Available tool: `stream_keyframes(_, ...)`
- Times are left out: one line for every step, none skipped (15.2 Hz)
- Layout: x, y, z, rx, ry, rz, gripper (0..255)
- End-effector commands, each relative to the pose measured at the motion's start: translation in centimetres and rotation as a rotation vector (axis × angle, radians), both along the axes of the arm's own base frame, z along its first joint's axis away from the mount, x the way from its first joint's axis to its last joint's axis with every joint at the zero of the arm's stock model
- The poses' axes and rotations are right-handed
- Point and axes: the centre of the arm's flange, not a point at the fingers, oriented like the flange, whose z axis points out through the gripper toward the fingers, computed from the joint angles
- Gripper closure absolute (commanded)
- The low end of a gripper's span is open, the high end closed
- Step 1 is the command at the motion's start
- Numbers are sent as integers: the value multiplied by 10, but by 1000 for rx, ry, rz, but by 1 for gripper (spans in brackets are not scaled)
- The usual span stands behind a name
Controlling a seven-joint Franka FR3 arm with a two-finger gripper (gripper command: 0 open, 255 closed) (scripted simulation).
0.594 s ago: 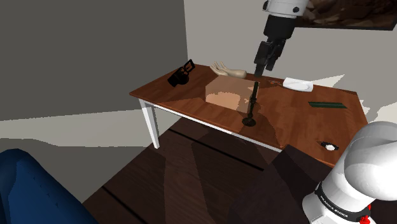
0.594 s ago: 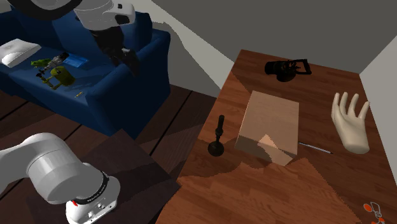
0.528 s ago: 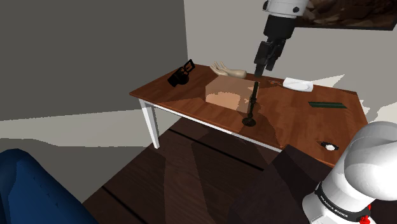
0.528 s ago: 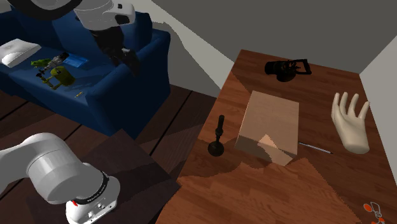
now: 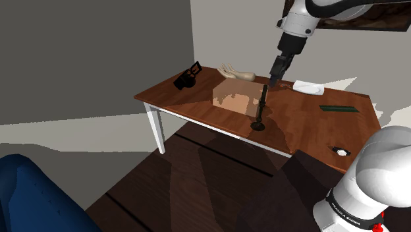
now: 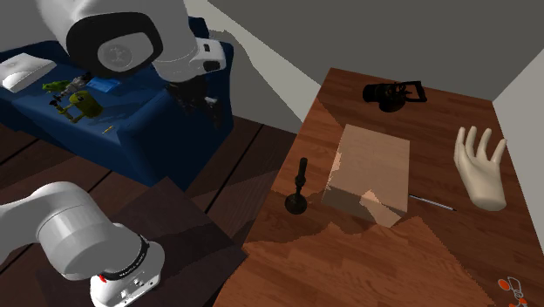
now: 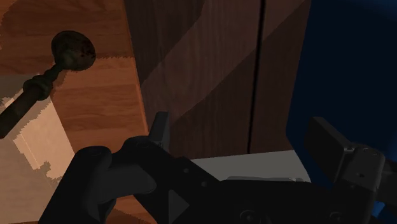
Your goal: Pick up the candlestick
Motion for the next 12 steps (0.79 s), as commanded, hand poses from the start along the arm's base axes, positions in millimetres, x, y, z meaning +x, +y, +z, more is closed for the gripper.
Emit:
stream_keyframes(2, -21, -18, 10, -17, 25, 0)
stream_keyframes(6, -32, -26, 16, -24, 37, 0)
stream_keyframes(9, -43, -34, 21, -31, 48, 0)
stream_keyframes(12, -54, -43, 27, -38, 59, 0)
stream_keyframes(16, -65, -51, 32, -45, 70, 0)
stream_keyframes(20, -75, -59, 38, -53, 82, 0)
stream_keyframes(24, -86, -68, 43, -60, 93, 0)
stream_keyframes(28, -96, -76, 49, -67, 104, 0)
stream_keyframes(32, -106, -84, 54, -74, 115, 0)
stream_keyframes(37, -117, -93, 60, -81, 126, 0)
stream_keyframes(42, -127, -101, 65, -88, 138, 0)
stream_keyframes(47, -137, -110, 71, -96, 149, 0)
